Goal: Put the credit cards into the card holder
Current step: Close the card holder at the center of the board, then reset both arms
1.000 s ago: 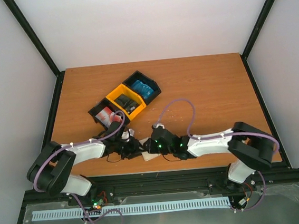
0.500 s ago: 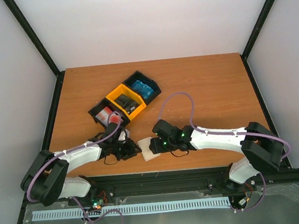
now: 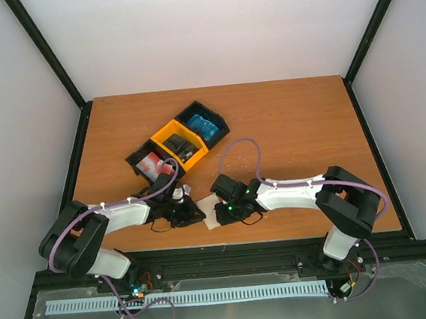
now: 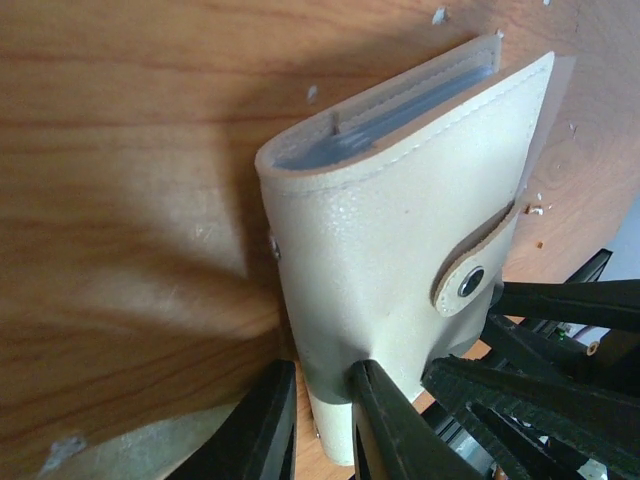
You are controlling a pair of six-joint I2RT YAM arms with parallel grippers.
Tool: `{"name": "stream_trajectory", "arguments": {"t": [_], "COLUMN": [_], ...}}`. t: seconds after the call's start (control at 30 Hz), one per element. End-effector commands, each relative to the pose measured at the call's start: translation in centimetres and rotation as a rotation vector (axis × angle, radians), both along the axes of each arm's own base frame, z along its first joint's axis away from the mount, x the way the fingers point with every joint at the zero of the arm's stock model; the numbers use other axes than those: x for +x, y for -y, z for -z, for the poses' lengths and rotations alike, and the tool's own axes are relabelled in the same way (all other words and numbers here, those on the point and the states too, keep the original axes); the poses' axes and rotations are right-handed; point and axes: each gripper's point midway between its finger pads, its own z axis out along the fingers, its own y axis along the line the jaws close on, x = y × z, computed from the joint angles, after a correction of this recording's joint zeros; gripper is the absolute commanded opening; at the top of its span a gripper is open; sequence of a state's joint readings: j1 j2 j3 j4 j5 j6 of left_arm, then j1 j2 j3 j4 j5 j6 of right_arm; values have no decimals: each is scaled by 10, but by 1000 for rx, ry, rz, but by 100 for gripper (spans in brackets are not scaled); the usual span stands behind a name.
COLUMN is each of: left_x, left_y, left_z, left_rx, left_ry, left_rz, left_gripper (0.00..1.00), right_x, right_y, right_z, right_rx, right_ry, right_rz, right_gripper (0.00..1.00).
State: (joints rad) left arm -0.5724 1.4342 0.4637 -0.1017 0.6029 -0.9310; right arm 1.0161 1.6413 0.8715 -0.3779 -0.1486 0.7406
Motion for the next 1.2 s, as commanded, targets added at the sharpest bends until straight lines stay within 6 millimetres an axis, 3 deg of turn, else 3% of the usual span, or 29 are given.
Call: {"name": "stream_trajectory", "arguments": {"t": [0.0,0.17,0.27,0.5,0.57,0.73,0.87,1.03,1.07,1.17], "left_x": [-19,-5,11,37,38,27,15,2,-2,-6], "left_y": [-27,-31,-33,-58,-66,-92,-117,-155,-164,-183], "left_z": [35,21,-8,-112,-155,-246,-301,-348,-362,-378], "left_rx": [166,209,221,232,190,137,145,193,202,262], "left_ry": [-97,-34,61,363,493,750,914,1043,1079,1142], "left_rz": [-25,-42,-76,-203,-234,-292,-337,-462,-489,-537], "left_gripper": [20,30,45,79,99,100,100,100,100,100], "right_x": [7,18,27,45,47,44,33,19,16,12], "right_y": [7,20,27,58,72,116,159,200,204,218], "right_z": [8,-8,-33,-100,-122,-183,-228,-274,-280,-282], "right_rx": [-59,-89,-94,-89,-104,-85,-31,78,96,93], "right_ry": [12,71,127,295,342,475,569,673,685,718], "right_rz": [44,128,180,294,319,401,478,529,524,535], "right_gripper": [33,31,46,68,72,84,92,100,100,100]}}
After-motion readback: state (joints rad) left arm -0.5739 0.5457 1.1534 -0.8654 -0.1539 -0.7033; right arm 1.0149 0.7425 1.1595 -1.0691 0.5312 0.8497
